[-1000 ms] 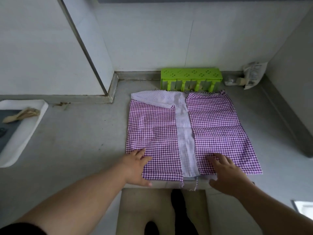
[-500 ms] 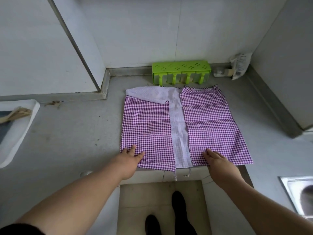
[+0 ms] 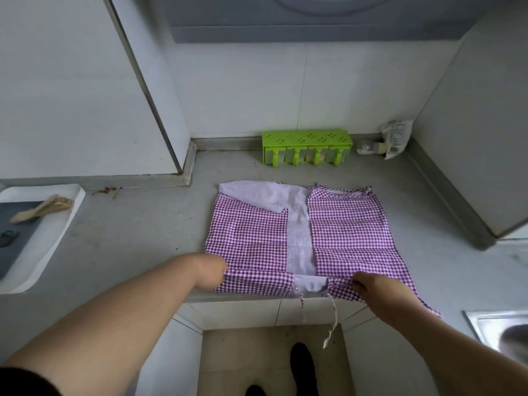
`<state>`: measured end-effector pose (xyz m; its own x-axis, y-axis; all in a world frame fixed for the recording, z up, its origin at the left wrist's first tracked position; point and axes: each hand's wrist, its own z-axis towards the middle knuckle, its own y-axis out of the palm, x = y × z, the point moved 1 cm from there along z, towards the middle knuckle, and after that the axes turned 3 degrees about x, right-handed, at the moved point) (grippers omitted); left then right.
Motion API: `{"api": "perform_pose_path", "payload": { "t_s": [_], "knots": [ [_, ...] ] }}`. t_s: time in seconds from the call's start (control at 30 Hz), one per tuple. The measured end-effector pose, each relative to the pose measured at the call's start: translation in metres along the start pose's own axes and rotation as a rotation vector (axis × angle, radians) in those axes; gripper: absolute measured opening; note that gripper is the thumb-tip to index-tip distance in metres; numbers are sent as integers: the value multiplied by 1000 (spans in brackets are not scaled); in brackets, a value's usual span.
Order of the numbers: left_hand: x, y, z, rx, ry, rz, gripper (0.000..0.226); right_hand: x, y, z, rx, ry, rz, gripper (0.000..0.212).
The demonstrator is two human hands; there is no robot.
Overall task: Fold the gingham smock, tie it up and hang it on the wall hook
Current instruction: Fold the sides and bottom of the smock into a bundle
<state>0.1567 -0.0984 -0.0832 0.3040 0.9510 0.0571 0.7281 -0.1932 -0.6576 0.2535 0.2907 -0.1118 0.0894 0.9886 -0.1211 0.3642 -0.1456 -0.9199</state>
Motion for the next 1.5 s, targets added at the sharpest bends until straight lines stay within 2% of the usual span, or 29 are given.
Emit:
{"api": "perform_pose_path", "payload": {
  "t_s": [0.1, 0.3, 0.43, 0.53, 0.67, 0.83, 1.0, 1.1, 1.2, 1.3, 1.37, 1.5],
  "knots": [
    [-6, -21, -13, 29, -11, 18, 28, -1, -28, 0, -17, -42, 11, 22],
    [-22, -55, -27, 89, -28, 40, 15, -11, -78, 3, -101, -137, -18, 28],
    [-28, -80, -34, 159, -25, 85, 17, -20, -111, 12, -5, -167, -78, 27],
    [-33, -97, -34, 271, -41, 20, 17, -20, -127, 34, 79, -156, -114, 25],
    [-41, -115, -21, 445, -116, -55, 27, -20, -138, 67, 214, -152, -152, 25],
    [-46, -133, 9, 595, -230, -36, 29, -22, -143, 121, 287, -150, -217, 28],
    [-40, -145, 54, 657, -327, 2, 34, -21, -131, 185, 238, -138, -212, 31],
    [-38, -138, 98, 702, -271, -57, 45, -17, -116, 229, 174, -148, -214, 31],
    [-16, -126, 116, 638, -12, 89, 40, -19, -100, 249, 107, -143, -208, 32],
    [11, -110, 136, 391, 183, 124, 56, -20, -85, 266, 65, -133, -169, 32],
    [23, -97, 156, 272, 164, 106, 77, -26, -75, 273, 32, -163, -109, 41],
    [33, -80, 179, 209, 56, 70, 100, -45, -56, 269, 2, -394, -28, 55]
  ]
}}
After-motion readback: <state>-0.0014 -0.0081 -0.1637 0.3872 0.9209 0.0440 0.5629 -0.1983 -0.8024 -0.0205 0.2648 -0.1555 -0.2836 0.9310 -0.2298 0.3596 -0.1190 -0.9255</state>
